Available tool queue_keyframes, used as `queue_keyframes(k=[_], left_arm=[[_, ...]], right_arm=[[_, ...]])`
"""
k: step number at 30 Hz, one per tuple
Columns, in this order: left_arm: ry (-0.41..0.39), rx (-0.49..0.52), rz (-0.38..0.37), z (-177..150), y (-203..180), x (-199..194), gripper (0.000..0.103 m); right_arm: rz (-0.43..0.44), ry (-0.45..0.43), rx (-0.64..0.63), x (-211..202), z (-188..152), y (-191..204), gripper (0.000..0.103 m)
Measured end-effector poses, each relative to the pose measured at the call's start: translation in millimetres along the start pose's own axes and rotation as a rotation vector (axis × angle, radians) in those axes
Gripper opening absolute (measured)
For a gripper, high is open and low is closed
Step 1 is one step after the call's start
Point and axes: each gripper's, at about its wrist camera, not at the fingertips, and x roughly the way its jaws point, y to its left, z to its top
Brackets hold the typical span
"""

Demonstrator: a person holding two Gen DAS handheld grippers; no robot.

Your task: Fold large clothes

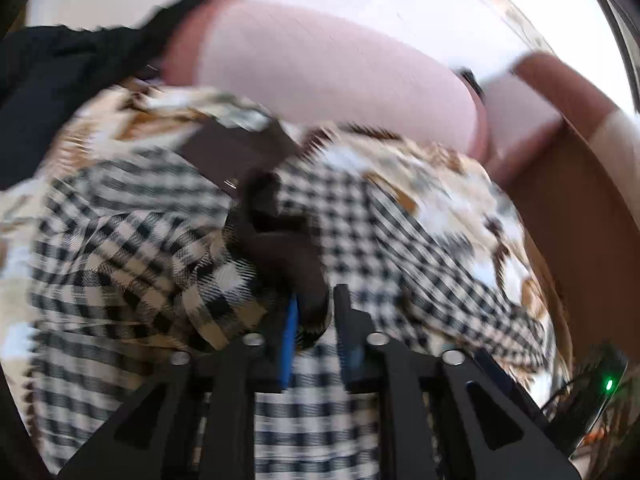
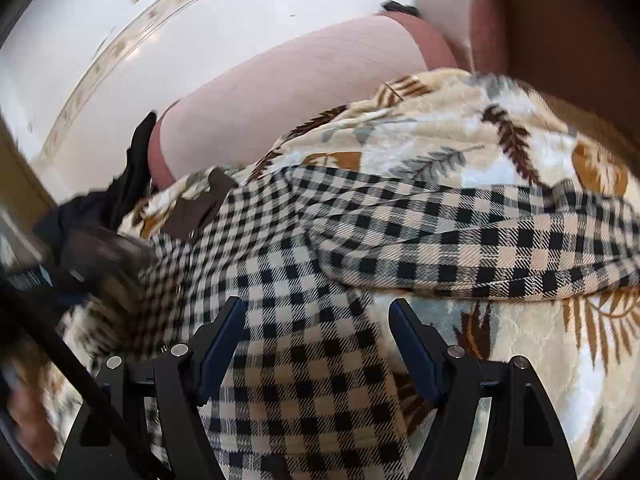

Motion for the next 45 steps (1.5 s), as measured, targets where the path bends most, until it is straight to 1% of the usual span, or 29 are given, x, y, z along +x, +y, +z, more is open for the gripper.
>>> queue_keyframes(k=[2,4,6,8,10,12,14,18,20,21,22,23,24,25,28,30,32,33,34,35,37,39,41,42,43,44,45], left_arm=[[0.030,-0.008,-0.058,-10,-4,5,0.052],[0.033,-0.010,-0.102,-19,-1,-3,0.061],[0.035,-0.007,-0.126,-28,4,-13,0.063],[0.022,-0.017,-0.133,-38,18,-30,0.069],[-0.020,-0.031,-0.097,-50,39,-49,0.071],[-0.048,-0.032,-0.009,-65,65,-66,0.071],[-0.059,-0.029,0.077,-83,89,-77,0.071],[-0.060,-0.041,0.179,-104,126,-88,0.071],[-0.069,-0.045,0.237,-109,142,-93,0.071],[-0.071,-0.052,0.256,-110,149,-94,0.071],[-0.075,-0.063,0.269,-109,155,-94,0.071],[-0.083,-0.077,0.280,-108,160,-96,0.071],[-0.092,-0.088,0.286,-105,164,-96,0.071],[-0.098,-0.096,0.290,-104,167,-97,0.071],[-0.107,-0.099,0.319,-99,171,-93,0.071],[-0.101,-0.095,0.342,-96,172,-84,0.071],[-0.087,-0.095,0.361,-92,172,-72,0.071],[-0.079,-0.097,0.363,-89,173,-66,0.071],[-0.073,-0.100,0.365,-85,174,-61,0.071],[-0.070,-0.106,0.369,-81,174,-56,0.071],[-0.071,-0.115,0.370,-70,175,-46,0.071],[-0.070,-0.116,0.390,-57,178,-33,0.071],[-0.053,-0.122,0.406,-49,181,-22,0.071],[-0.046,-0.130,0.397,-47,180,-19,0.071],[-0.047,-0.141,0.373,-50,180,-20,0.071],[-0.048,-0.146,0.347,-54,178,-23,0.071],[-0.039,-0.144,0.317,-60,174,-26,0.071]], right_arm=[[0.015,0.002,0.030,1,4,-8,0.080],[0.029,0.003,0.048,0,7,-12,0.080],[0.049,0.007,0.052,0,7,-12,0.079],[0.066,0.013,0.044,1,6,-9,0.079],[0.084,0.028,0.025,5,2,-2,0.079],[0.118,0.054,0.009,14,1,9,0.080],[0.138,0.076,-0.019,28,5,24,0.079],[0.136,0.103,-0.078,60,14,51,0.079],[0.146,0.162,-0.096,84,11,62,0.079],[0.145,0.194,-0.101,96,6,67,0.066],[0.163,0.231,-0.104,106,2,71,0.027],[0.183,0.273,-0.110,113,-2,75,0.012],[0.197,0.293,-0.114,115,-5,78,0.010],[0.201,0.278,-0.132,112,-7,83,0.009],[0.147,0.205,-0.169,97,0,84,0.008],[0.046,0.159,-0.158,92,8,72,0.008],[-0.115,0.120,-0.150,94,12,58,0.008],[-0.173,0.120,-0.142,97,13,49,0.009],[-0.192,0.132,-0.125,100,13,42,0.009],[-0.192,0.147,-0.097,102,14,34,0.009],[-0.152,0.152,-0.020,100,16,18,0.009],[-0.121,0.137,0.006,94,21,14,0.009],[-0.089,0.113,0.012,85,26,15,0.013],[-0.064,0.102,0.016,82,27,16,0.018],[-0.034,0.095,0.021,78,30,16,0.027],[0.004,0.090,0.024,76,32,16,0.033],[0.045,0.090,0.026,76,34,16,0.045]])
